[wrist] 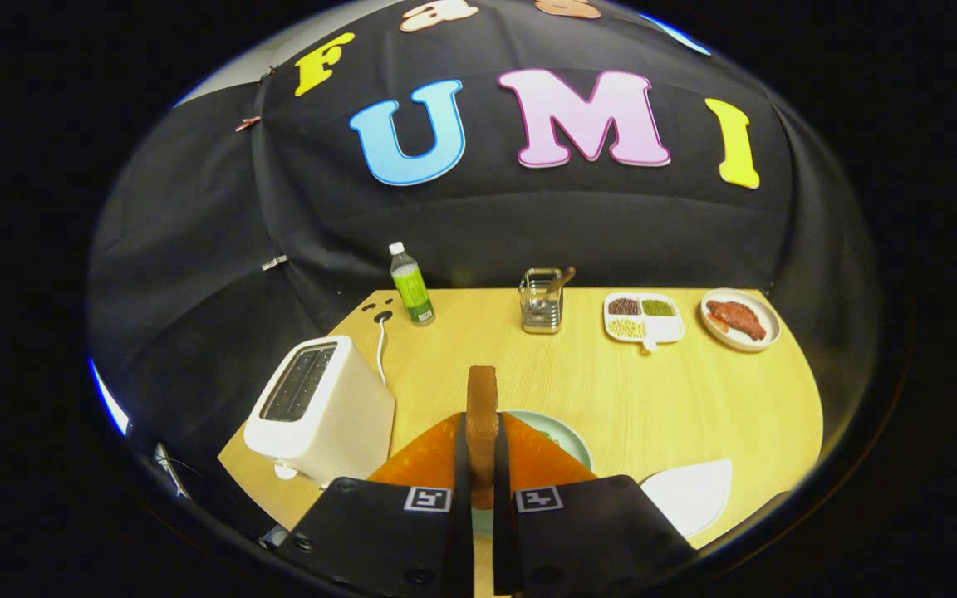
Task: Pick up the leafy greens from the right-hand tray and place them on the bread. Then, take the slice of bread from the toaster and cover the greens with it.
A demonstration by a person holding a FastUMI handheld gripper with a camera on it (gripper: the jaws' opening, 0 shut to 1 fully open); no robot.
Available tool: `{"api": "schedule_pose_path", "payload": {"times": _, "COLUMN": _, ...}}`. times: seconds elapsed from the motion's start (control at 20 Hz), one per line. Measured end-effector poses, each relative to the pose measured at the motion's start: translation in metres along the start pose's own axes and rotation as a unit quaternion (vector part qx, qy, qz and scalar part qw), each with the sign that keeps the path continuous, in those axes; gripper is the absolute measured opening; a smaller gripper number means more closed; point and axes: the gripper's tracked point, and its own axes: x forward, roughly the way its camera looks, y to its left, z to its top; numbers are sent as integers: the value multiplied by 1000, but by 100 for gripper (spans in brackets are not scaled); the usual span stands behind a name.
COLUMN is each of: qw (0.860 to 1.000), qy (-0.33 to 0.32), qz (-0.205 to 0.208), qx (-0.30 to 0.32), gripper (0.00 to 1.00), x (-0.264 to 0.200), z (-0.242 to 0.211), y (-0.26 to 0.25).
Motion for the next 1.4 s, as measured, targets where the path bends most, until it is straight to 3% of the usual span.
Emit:
{"api": "schedule_pose_path", "payload": {"times": 0.3, "qw": 991, "qy": -3, "qz": 30, "qx": 133, "gripper": 14, "x": 40, "z": -26, "y": 8}}
{"api": "schedule_pose_path", "payload": {"times": 0.55, "qw": 969, "qy": 6, "qz": -21, "qx": 247, "gripper": 13, "x": 64, "z": -72, "y": -37}}
{"api": "schedule_pose_path", "payload": {"times": 0.65, "qw": 968, "qy": -2, "qz": -36, "qx": 250, "gripper": 14, "x": 64, "z": -81, "y": -54}}
{"api": "schedule_pose_path", "payload": {"times": 0.85, "qw": 981, "qy": 5, "qz": -62, "qx": 184, "gripper": 14, "x": 60, "z": -92, "y": -75}}
{"api": "schedule_pose_path", "payload": {"times": 0.95, "qw": 986, "qy": 16, "qz": -91, "qx": 136, "gripper": 25, "x": 60, "z": -98, "y": -89}}
{"api": "schedule_pose_path", "payload": {"times": 1.0, "qw": 988, "qy": 29, "qz": -117, "qx": 101, "gripper": 37, "x": 59, "z": -107, "y": -102}}
{"api": "schedule_pose_path", "payload": {"times": 1.2, "qw": 991, "qy": 31, "qz": -133, "qx": -4, "gripper": 82, "x": 50, "z": -98, "y": -108}}
{"api": "schedule_pose_path", "payload": {"times": 1.3, "qw": 992, "qy": 12, "qz": -122, "qx": -19, "gripper": 100, "x": 40, "z": -84, "y": -104}}
{"api": "schedule_pose_path", "payload": {"times": 1.4, "qw": 993, "qy": -8, "qz": -119, "qx": -24, "gripper": 100, "x": 27, "z": -65, "y": -106}}
